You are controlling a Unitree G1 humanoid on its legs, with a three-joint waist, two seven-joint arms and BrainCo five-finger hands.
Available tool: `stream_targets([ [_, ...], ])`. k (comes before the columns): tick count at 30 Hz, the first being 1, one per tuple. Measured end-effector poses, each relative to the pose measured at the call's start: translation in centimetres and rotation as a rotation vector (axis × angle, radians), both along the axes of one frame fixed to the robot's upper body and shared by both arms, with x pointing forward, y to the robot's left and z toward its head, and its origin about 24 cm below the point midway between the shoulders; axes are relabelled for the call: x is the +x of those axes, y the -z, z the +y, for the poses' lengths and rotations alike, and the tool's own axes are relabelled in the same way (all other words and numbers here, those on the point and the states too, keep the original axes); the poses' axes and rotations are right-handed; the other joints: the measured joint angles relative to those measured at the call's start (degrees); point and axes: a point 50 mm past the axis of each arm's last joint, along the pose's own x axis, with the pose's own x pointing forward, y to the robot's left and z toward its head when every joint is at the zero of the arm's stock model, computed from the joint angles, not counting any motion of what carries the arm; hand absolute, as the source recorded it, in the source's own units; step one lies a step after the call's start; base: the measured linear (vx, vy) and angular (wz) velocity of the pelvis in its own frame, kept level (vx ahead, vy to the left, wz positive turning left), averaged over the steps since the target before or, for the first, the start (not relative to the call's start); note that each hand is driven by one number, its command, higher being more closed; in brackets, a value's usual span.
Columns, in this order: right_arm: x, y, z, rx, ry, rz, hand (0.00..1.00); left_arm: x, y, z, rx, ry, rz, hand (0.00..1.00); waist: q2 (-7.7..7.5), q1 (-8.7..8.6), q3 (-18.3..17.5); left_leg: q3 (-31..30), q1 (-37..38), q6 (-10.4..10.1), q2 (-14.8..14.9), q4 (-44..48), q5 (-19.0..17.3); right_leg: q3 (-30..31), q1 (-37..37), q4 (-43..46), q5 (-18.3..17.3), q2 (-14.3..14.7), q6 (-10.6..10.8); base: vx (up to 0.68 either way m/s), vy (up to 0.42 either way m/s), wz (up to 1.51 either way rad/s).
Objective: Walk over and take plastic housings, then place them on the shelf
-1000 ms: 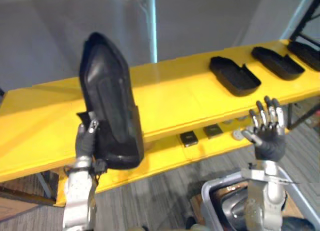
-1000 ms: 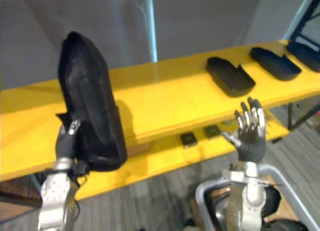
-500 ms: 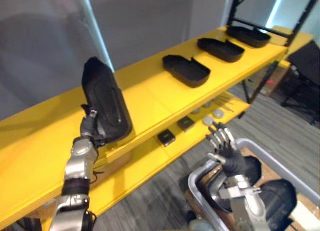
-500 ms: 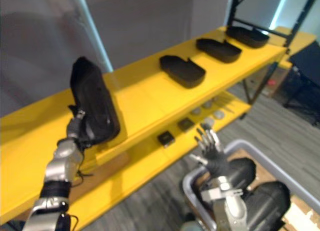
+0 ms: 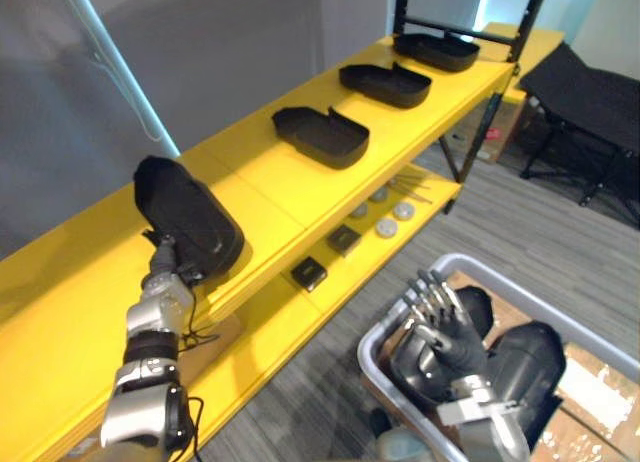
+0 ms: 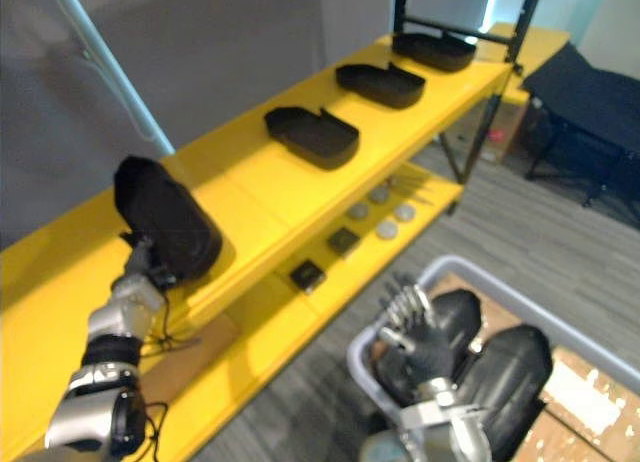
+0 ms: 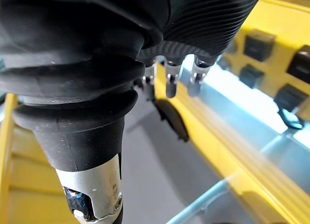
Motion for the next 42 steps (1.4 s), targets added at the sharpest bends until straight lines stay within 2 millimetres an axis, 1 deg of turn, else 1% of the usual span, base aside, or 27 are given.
stream_targets([
  [4, 0.0, 0.0, 0.6, 0.002, -0.034, 0.002, 0.00, 0.1, -0.6, 0.7, 0.003, -0.084, 0.007, 1.00, 0.52, -0.10, 1.1, 1.3, -1.2, 0.0, -0.1, 0.3, 0.1, 0.6, -2.2, 1.7, -0.3, 0.0, 0.0, -0.08, -0.026, -0.08],
  [5, 0.0, 0.0, 0.7, 0.001, -0.035, 0.004, 0.00, 0.1, -0.7, 0.8, 0.002, -0.093, 0.009, 0.00, 0.53, -0.10, 1.1, 1.4, -1.5, 0.0, -0.1, 0.3, 0.2, 0.7, -2.7, 2.1, -0.4, 0.0, -0.1, -0.10, -0.034, -0.05],
  [9, 0.2, -0.1, 0.8, -0.016, -0.052, -0.003, 0.00, 0.8, -1.8, 1.1, -0.016, -0.132, -0.015, 0.00, 0.50, -0.14, 2.7, 1.6, -2.0, 0.0, -0.2, 0.3, 0.4, 0.7, -4.3, 4.1, -1.4, 0.0, 0.0, -0.07, -0.027, 0.00],
  [10, 0.2, -0.2, 0.9, -0.017, -0.059, -0.007, 0.00, 0.9, -2.0, 1.2, -0.021, -0.135, -0.021, 0.00, 0.63, -0.14, 2.8, 1.6, -2.7, 0.0, -0.2, 0.5, 0.4, 0.7, -5.1, 4.7, -1.7, 0.0, -0.4, -0.06, -0.026, 0.02],
  [14, 0.2, -0.2, 0.9, -0.010, -0.069, -0.006, 0.00, 0.9, -2.8, 1.9, -0.019, -0.153, -0.037, 0.00, 0.95, -0.28, 3.3, 1.6, -3.5, 0.1, -0.1, 1.1, 0.5, 0.7, -6.3, 5.7, -1.6, 0.0, -0.2, -0.01, -0.006, 0.00],
  [18, 0.1, -0.4, 1.4, -0.007, -0.091, -0.008, 0.00, 1.2, -3.2, 1.9, -0.016, -0.165, -0.044, 0.00, 0.98, -0.28, 3.9, 1.6, -3.5, 0.1, -0.1, 1.1, 0.5, 0.7, -6.3, 6.0, -1.7, 0.0, -0.2, 0.00, 0.000, 0.00],
  [21, 0.1, -0.4, 1.6, -0.002, -0.094, -0.017, 0.00, 1.4, -3.6, 1.9, 0.003, -0.176, -0.043, 0.00, 0.93, -0.47, 3.9, 1.5, -3.5, 0.1, -0.1, 1.2, 0.5, 0.7, -6.2, 6.0, -1.7, -0.1, -0.2, 0.00, 0.000, 0.00],
  [25, 0.0, -0.4, 1.8, 0.003, -0.102, -0.017, 0.00, 1.7, -4.7, 2.0, 0.091, -0.187, -0.036, 0.00, 0.92, -0.70, 4.0, 1.6, -2.7, 0.1, -0.1, 1.2, 0.5, 0.8, -5.5, 5.9, -1.7, -0.1, -0.2, -0.01, -0.001, 0.00],
  [27, -0.1, -0.4, 1.9, 0.007, -0.118, -0.022, 0.00, 2.0, -6.6, 3.0, 0.204, -0.201, -0.041, 0.00, 0.91, -0.92, 4.0, 1.6, -2.7, 0.1, -0.1, 1.2, 0.5, 0.9, -5.5, 5.8, -1.7, -0.1, -0.2, -0.02, -0.003, -0.02],
  [28, -0.2, -0.3, 1.9, 0.007, -0.119, -0.021, 0.00, 2.1, -7.1, 3.3, 0.233, -0.206, -0.043, 0.00, 0.91, -1.01, 4.0, 1.6, -2.7, 0.1, -0.1, 1.2, 0.5, 0.9, -5.5, 5.8, -1.7, -0.1, -0.2, 0.00, 0.000, 0.00],
  [29, -0.3, -0.3, 1.9, 0.007, -0.119, -0.016, 0.00, 2.2, -8.2, 3.9, 0.305, -0.207, -0.035, 0.00, 0.91, -1.18, 4.0, 1.6, -2.6, 0.1, -0.1, 1.2, 0.5, 0.9, -5.4, 5.8, -1.7, 0.0, -0.2, 0.00, 0.000, 0.00],
  [30, -0.4, -0.2, 1.9, 0.006, -0.122, -0.012, 0.00, 2.2, -10.4, 4.9, 0.479, -0.213, 0.007, 0.00, 0.91, -1.54, 4.0, 1.6, -2.5, 0.1, -0.1, 1.2, 0.6, 0.8, -5.2, 5.7, -1.6, 0.0, -0.2, 0.00, 0.000, 0.00],
  [31, -0.4, -0.2, 1.9, 0.005, -0.123, -0.012, 0.00, 2.2, -10.9, 5.2, 0.520, -0.217, 0.020, 0.00, 0.91, -1.62, 4.0, 1.6, -2.5, 0.1, -0.1, 1.2, 0.6, 0.8, -5.2, 5.7, -1.6, 0.0, -0.2, 0.00, 0.000, 0.00],
  [33, -0.5, 0.1, 1.7, -0.007, -0.140, -0.007, 0.00, 1.2, -14.9, 7.6, 0.871, -0.262, 0.159, 0.00, 0.91, -2.23, 4.0, 1.7, -1.6, 0.1, -0.1, 1.0, 0.6, 1.0, -4.3, 5.3, -1.6, 0.0, -0.1, 0.01, 0.001, -0.05],
  [34, -0.7, 0.3, 1.5, -0.005, -0.138, 0.005, 0.00, 0.8, -17.1, 8.5, 0.993, -0.297, 0.190, 0.00, 0.92, -2.32, 4.0, 1.6, -1.3, 0.1, -0.1, 1.0, 0.6, 1.0, -3.7, 4.9, -1.5, 0.0, -0.1, 0.01, 0.002, -0.03],
  [35, -0.8, 0.4, 1.4, -0.001, -0.134, 0.009, 0.00, 0.6, -18.2, 8.8, 1.045, -0.313, 0.198, 0.00, 0.93, -2.32, 4.0, 1.7, -1.3, 0.1, -0.1, 1.0, 0.6, 0.9, -3.6, 4.7, -1.4, 0.0, 0.0, 0.00, 0.000, 0.00],
  [36, -0.9, 0.6, 1.2, 0.011, -0.125, 0.017, 0.00, 0.1, -19.7, 9.3, 1.120, -0.348, 0.205, 0.00, 0.94, -2.26, 4.0, 1.6, -1.2, 0.1, -0.1, 0.9, 0.6, 0.9, -3.4, 4.5, -1.3, 0.0, 0.0, 0.00, 0.000, 0.00],
  [37, -1.0, 0.8, 1.1, 0.006, -0.122, 0.022, 0.00, -0.2, -20.3, 9.5, 1.172, -0.364, 0.230, 0.00, 0.99, -2.21, 4.0, 1.6, -1.0, 0.1, -0.1, 0.9, 0.6, 0.8, -3.1, 4.3, -1.2, 0.0, 0.1, 0.00, 0.000, 0.00],
  [38, -1.0, 0.9, 1.0, 0.002, -0.122, 0.027, 0.00, -0.3, -20.3, 9.6, 1.175, -0.364, 0.238, 0.00, 0.99, -2.21, 4.0, 1.5, -0.7, 0.1, -0.1, 0.9, 0.6, 0.8, -2.7, 4.0, -1.1, 0.0, 0.0, -0.01, 0.003, 0.04],
  [41, -1.2, 1.1, 0.8, -0.009, -0.123, 0.032, 0.00, -0.4, -18.5, 9.6, 1.172, -0.334, 0.292, 0.00, 0.98, -2.11, 3.7, 1.3, -0.7, 0.1, 0.1, 0.9, 0.6, 0.4, -1.6, 2.2, -0.4, -0.2, 0.0, -0.03, 0.002, 0.05],
  [42, -1.1, 1.0, 0.8, -0.009, -0.121, 0.027, 0.00, -0.5, -17.4, 9.9, 1.146, -0.331, 0.302, 0.00, 0.89, -2.06, 3.6, 1.3, -0.7, 0.1, 0.1, 1.0, 0.6, 0.4, -1.4, 1.4, -0.1, -0.2, -0.1, -0.06, -0.003, 0.01],
])
